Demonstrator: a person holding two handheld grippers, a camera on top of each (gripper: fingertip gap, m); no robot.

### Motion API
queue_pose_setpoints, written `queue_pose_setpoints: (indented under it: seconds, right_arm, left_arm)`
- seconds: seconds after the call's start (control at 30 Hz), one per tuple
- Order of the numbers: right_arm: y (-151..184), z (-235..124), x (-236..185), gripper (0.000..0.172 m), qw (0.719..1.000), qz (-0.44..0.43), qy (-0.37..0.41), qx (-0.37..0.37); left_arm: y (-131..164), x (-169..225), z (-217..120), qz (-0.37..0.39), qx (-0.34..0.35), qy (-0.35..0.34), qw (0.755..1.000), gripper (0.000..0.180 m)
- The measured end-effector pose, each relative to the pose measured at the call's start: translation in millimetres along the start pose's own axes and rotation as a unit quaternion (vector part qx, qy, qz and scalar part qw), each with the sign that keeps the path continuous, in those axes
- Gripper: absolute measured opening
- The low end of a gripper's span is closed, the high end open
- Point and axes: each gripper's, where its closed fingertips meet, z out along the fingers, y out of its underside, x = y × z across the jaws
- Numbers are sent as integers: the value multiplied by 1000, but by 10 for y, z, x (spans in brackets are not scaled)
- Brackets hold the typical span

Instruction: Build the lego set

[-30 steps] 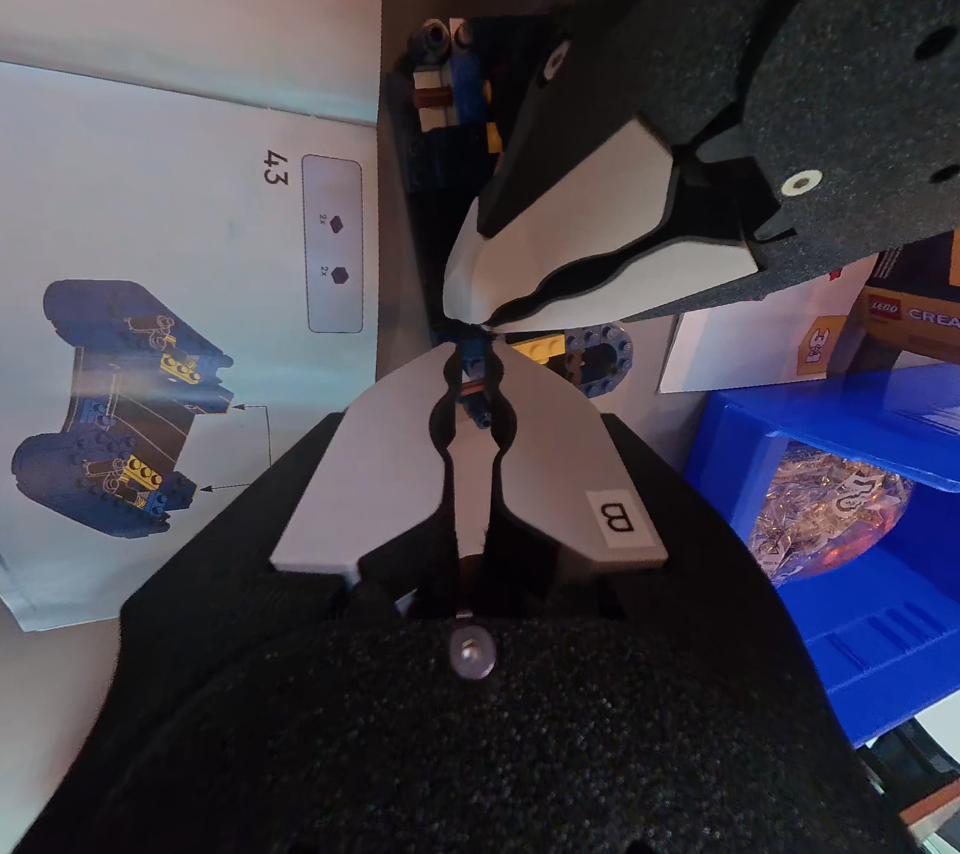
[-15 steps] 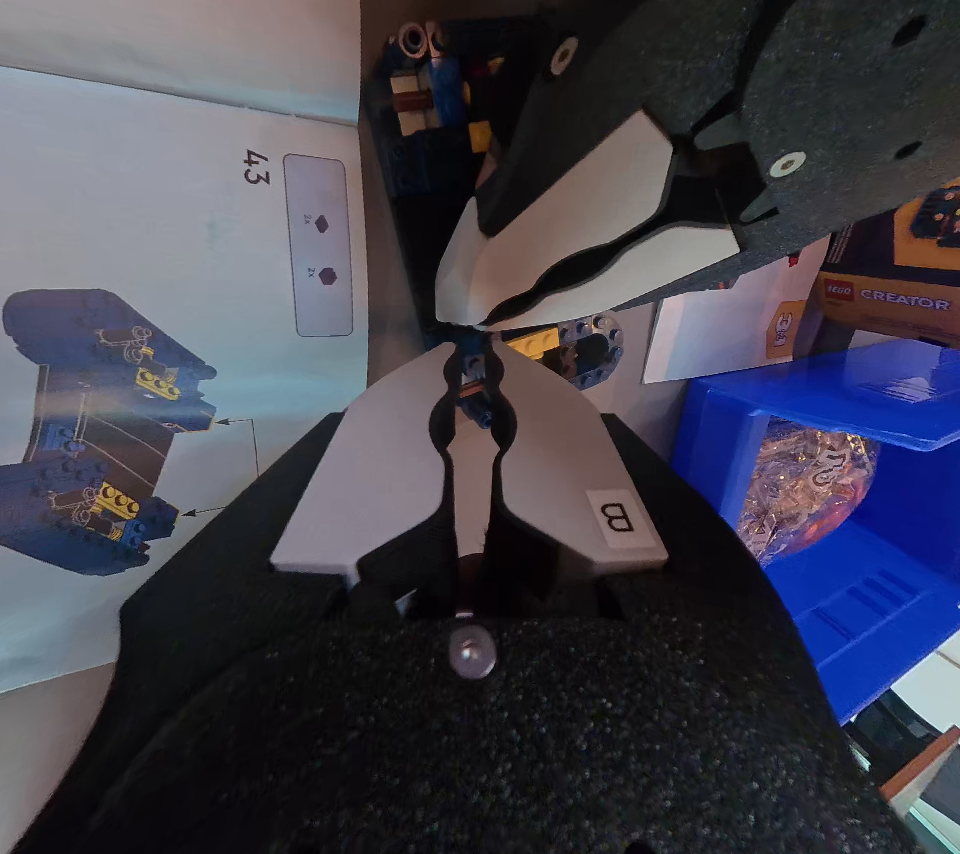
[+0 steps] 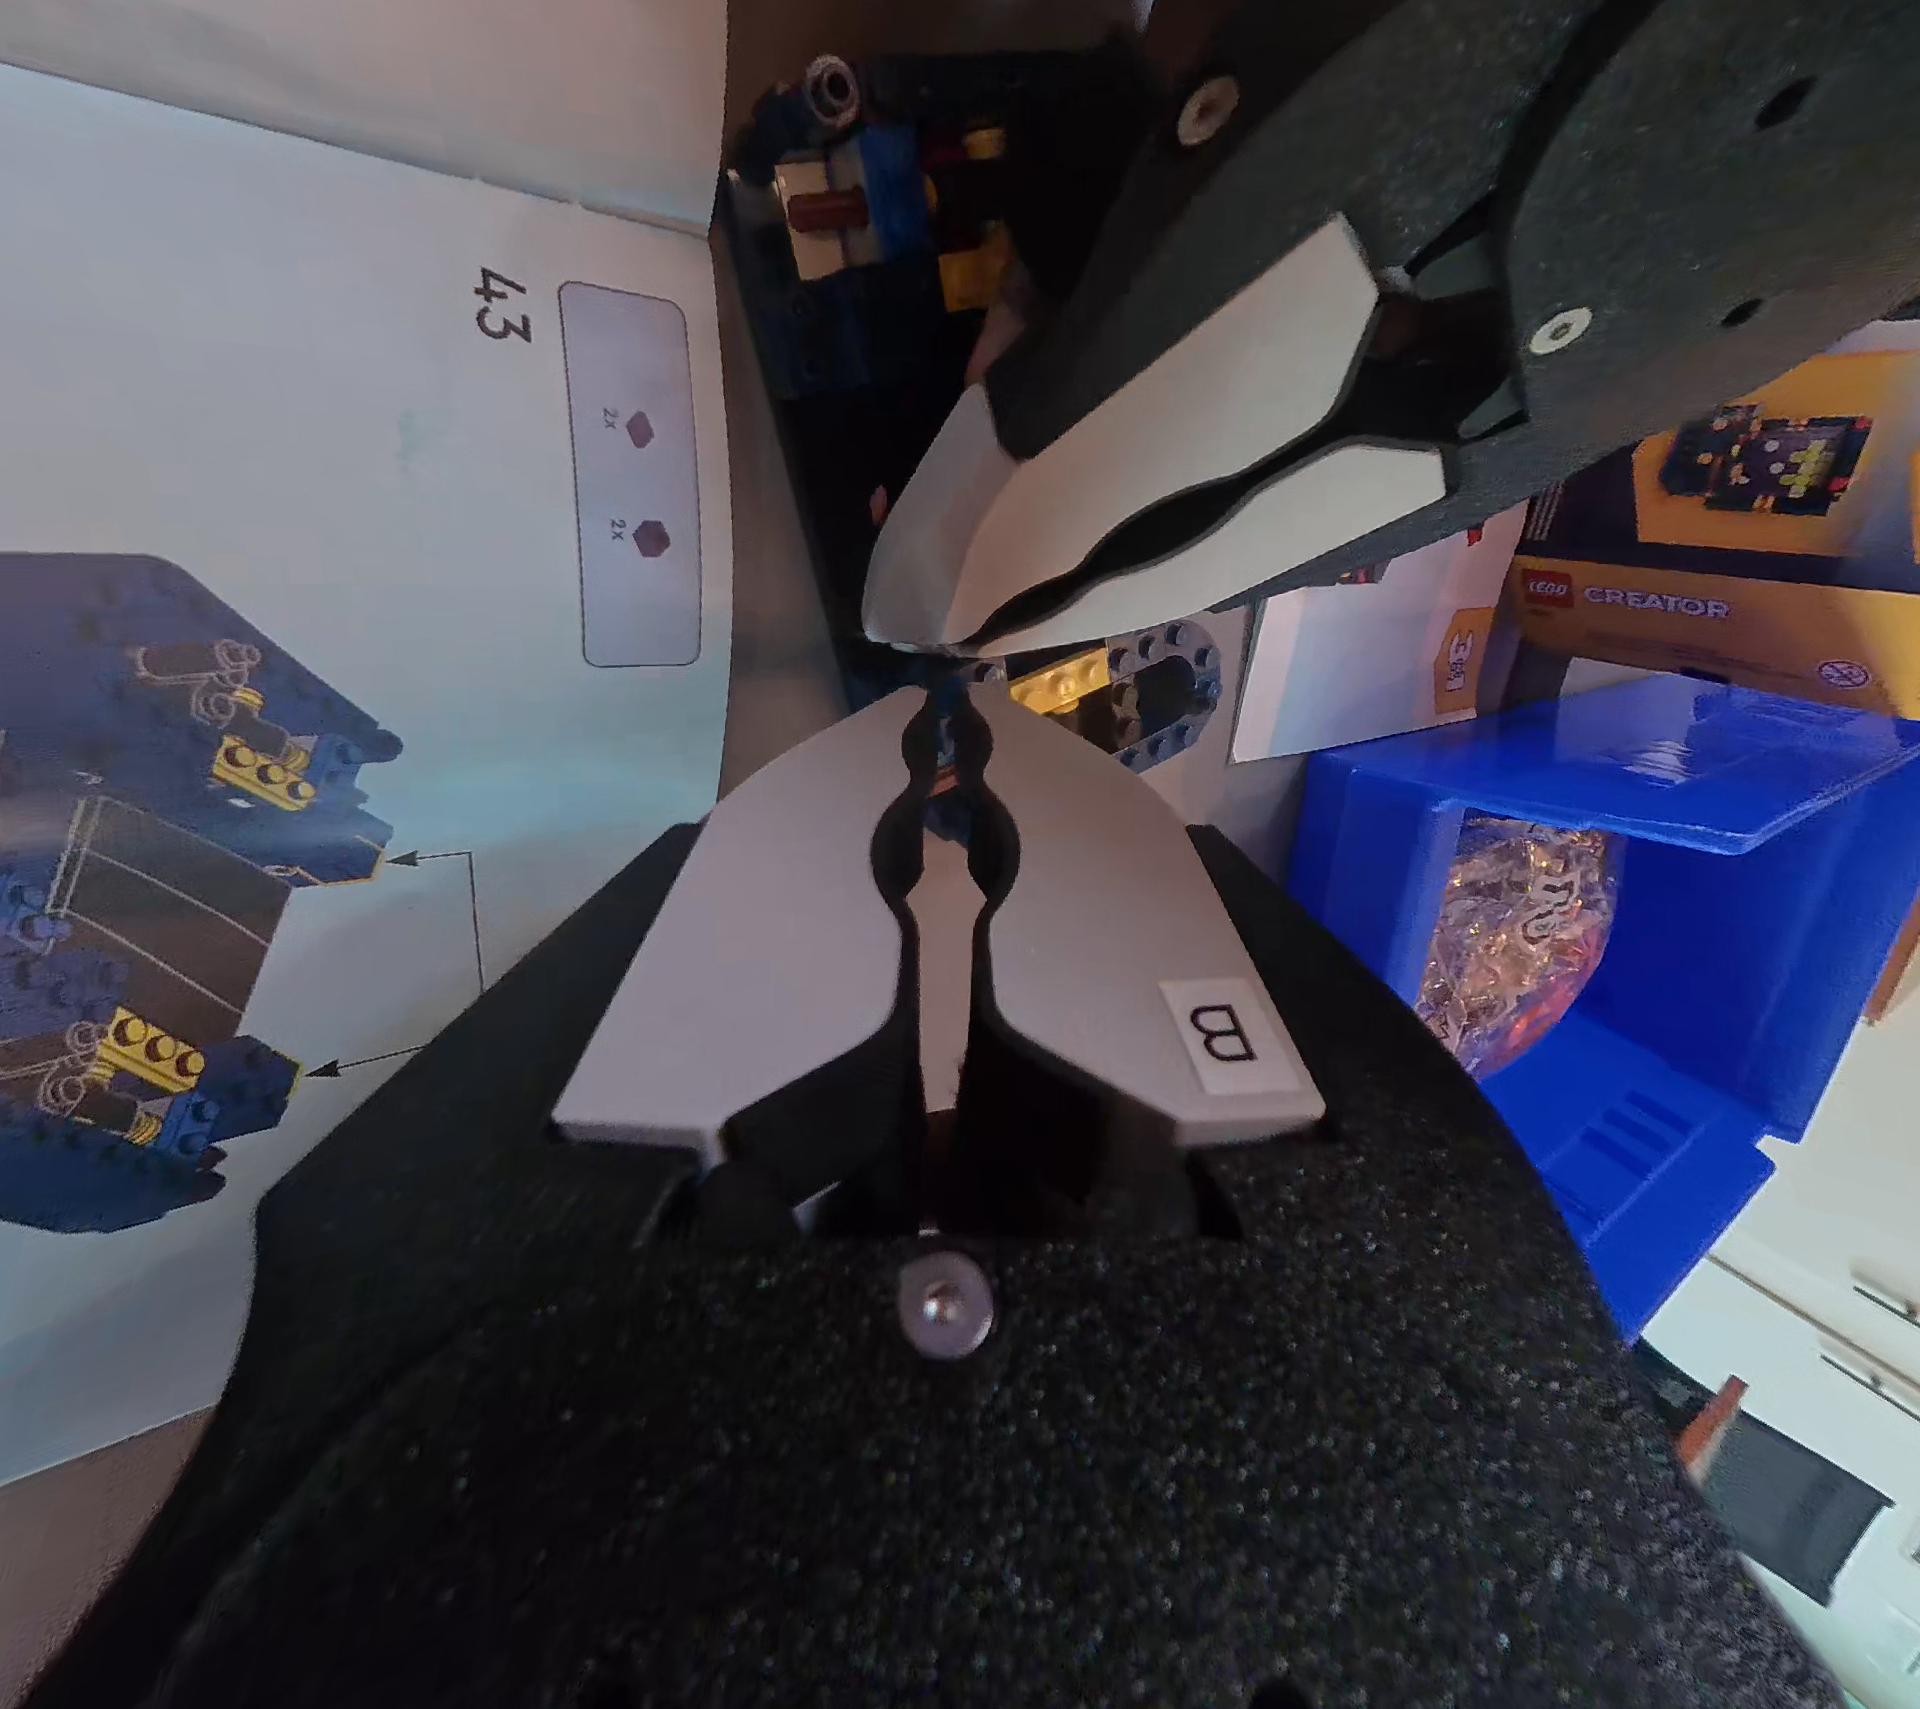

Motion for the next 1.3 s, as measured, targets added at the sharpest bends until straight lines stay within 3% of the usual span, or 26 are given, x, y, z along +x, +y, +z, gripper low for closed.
queue_pose_setpoints:
  seconds: [0.37,0.67,0.83,0.97,1.3]
  right_arm:
    - [6,22,26,3,997,-42,68,-11]
    - [39,43,74,3,997,-17,72,-2]
    - [35,63,103,3,997,-10,77,3]
    - [47,71,125,2,997,-7,78,3]
    - [49,82,151,2,996,-12,87,0]
  left_arm:
    - [2,1,0,-5,0,3,1000,0]
    - [17,17,-14,3,-11,4,1000,0]
    - [-2,-93,-123,13,-22,-51,998,1]
    - [116,-189,-135,22,-77,-98,992,0]
    - [99,-161,-114,-2,-74,-91,993,0]
